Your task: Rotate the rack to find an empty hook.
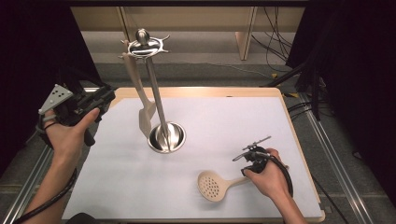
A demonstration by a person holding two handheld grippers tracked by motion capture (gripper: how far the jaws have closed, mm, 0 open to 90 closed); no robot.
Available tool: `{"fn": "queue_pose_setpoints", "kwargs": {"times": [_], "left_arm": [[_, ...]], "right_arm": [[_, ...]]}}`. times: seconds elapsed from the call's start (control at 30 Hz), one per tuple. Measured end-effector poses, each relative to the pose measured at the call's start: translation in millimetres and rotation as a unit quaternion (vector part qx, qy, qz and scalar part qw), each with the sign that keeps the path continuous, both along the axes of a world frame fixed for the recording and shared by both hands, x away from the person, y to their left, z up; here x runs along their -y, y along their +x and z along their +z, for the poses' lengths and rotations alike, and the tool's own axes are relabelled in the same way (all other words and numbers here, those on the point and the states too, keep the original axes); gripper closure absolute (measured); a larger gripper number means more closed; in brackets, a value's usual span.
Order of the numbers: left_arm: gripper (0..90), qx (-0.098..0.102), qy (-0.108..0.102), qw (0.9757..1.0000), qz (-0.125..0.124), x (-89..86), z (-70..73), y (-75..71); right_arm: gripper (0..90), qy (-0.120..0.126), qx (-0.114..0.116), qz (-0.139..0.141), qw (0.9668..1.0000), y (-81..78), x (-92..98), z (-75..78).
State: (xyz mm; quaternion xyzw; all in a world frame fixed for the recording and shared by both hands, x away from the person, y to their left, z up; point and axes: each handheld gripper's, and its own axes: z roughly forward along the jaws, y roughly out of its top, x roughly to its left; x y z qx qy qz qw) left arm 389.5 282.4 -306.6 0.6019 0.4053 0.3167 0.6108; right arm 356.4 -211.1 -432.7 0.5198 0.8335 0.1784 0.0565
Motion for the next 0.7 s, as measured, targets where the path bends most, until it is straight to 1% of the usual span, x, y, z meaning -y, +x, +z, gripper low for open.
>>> {"fn": "queue_pose_setpoints", "kwargs": {"times": [0.07,0.1,0.13,0.17,0.2,0.23,0.3,0.33,0.37,0.4,0.43,0.5,0.53,0.6,0.63,0.67,0.7], "left_arm": [[61.7,0.001,0.002,1.0,-0.001,0.7,-0.3,0.2],[61.5,0.0,0.002,1.0,-0.002,1.4,-0.4,0.1],[61.4,-0.004,-0.001,1.0,-0.002,2.4,-0.5,-0.5],[61.3,-0.004,0.0,1.0,-0.003,2.9,-0.6,-0.1],[61.4,-0.004,0.001,1.0,-0.004,3.2,-0.6,0.3],[61.3,-0.002,0.004,1.0,-0.004,3.2,-0.6,1.0],[61.3,-0.008,0.002,1.0,-0.005,4.3,-1.5,0.8],[61.4,-0.009,0.002,1.0,-0.001,4.3,-1.7,0.8],[61.4,-0.009,0.002,1.0,-0.001,4.4,-1.9,1.1],[61.4,-0.009,0.003,1.0,-0.001,4.3,-1.9,1.3],[61.4,-0.009,0.002,1.0,-0.001,4.2,-1.8,1.4],[61.4,-0.009,0.002,1.0,-0.002,4.3,-1.8,1.3],[61.4,-0.01,0.002,0.9999,-0.002,4.7,-1.9,1.0],[61.4,-0.01,0.002,0.9999,-0.005,5.5,-2.1,0.3],[61.4,-0.011,0.004,0.9999,-0.006,5.9,-2.2,-0.2],[61.4,-0.011,0.002,0.9999,-0.007,6.5,-2.2,-0.8],[61.4,-0.013,0.001,0.9999,-0.01,6.8,-2.2,-2.1]], "right_arm": [[78.4,0.002,-0.019,-0.037,0.9991,-5.9,6.9,0.0],[78.4,0.003,-0.017,-0.038,0.9991,-7.6,10.9,-0.9],[78.4,-0.001,-0.015,-0.037,0.9992,-9.2,14.3,-1.9],[78.5,-0.007,-0.019,-0.042,0.9989,-10.3,16.2,-2.6],[78.7,-0.003,-0.019,-0.041,0.999,-11.8,17.7,-2.8],[79.7,-0.008,-0.023,-0.045,0.9987,-12.4,18.7,-3.4],[83.2,-0.005,-0.023,-0.041,0.9989,-13.9,22.1,-2.2],[85.9,-0.005,-0.024,-0.051,0.9984,-14.3,22.2,-2.2],[88.2,-0.007,-0.026,-0.05,0.9984,-14.8,23.8,-1.9],[90.0,-0.006,-0.035,-0.054,0.9979,-15.3,24.6,-1.0],[90.0,-0.007,-0.032,-0.051,0.9982,-15.2,27.1,-1.7],[90.0,-0.006,-0.04,-0.054,0.9977,-15.4,30.1,-1.5],[90.0,-0.009,-0.038,-0.056,0.9976,-15.6,31.1,-1.8],[90.0,-0.006,-0.043,-0.062,0.9971,-15.9,33.3,-1.6],[90.0,-0.009,-0.04,-0.061,0.9973,-15.9,34.6,-1.8],[90.0,-0.006,-0.048,-0.071,0.9963,-16.5,34.3,-0.5],[90.0,-0.005,-0.046,-0.073,0.9963,-16.6,35.2,0.4]]}}
